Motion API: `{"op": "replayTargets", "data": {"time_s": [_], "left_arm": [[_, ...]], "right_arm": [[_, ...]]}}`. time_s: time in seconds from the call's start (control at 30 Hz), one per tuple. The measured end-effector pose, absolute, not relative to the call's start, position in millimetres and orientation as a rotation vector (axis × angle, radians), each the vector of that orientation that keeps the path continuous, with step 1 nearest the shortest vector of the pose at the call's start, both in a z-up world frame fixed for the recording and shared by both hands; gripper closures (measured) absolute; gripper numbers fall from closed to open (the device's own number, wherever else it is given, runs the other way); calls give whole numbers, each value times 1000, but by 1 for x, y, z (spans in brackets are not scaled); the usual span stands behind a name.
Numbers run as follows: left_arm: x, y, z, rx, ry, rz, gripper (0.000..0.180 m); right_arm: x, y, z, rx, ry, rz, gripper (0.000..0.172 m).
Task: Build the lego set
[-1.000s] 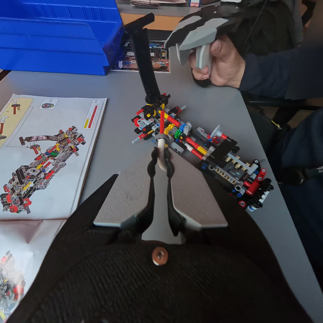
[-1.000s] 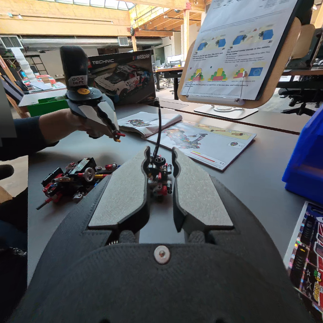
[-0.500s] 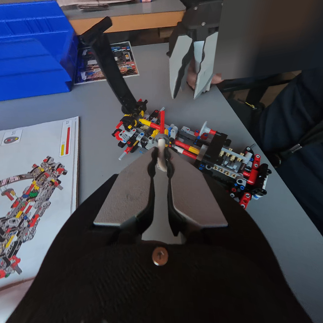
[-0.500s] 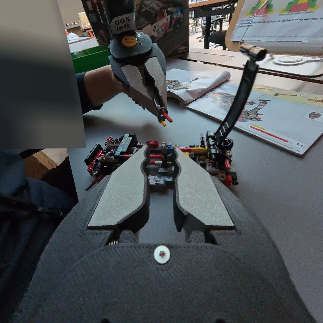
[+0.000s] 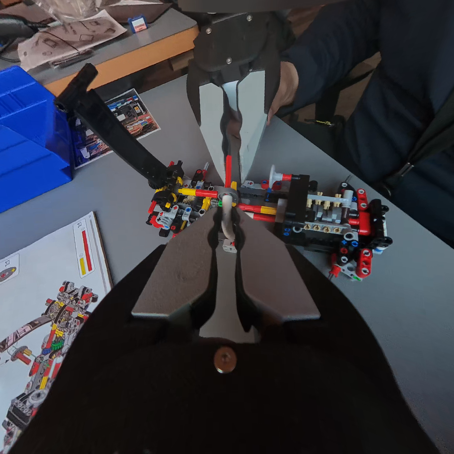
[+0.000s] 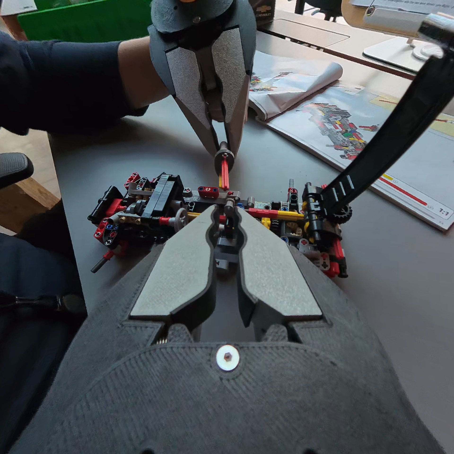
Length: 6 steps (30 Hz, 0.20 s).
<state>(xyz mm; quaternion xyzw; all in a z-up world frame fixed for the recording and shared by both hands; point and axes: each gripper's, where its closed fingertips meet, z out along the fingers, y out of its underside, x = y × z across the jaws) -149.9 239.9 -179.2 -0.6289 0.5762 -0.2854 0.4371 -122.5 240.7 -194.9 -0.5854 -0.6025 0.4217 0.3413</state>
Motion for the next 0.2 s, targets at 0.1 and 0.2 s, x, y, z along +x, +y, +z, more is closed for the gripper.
{"op": "replayTargets", "data": {"time_s": [0.1, 0.2], "left_arm": [[-151, 246, -180, -1558, 1471, -671, 175], [-148, 248, -183, -1549, 1511, -657, 175]], "right_arm": [[-125, 242, -197, -1502, -1584, 1046, 168], [-127, 244, -196, -1493, -1584, 1037, 168]]}}
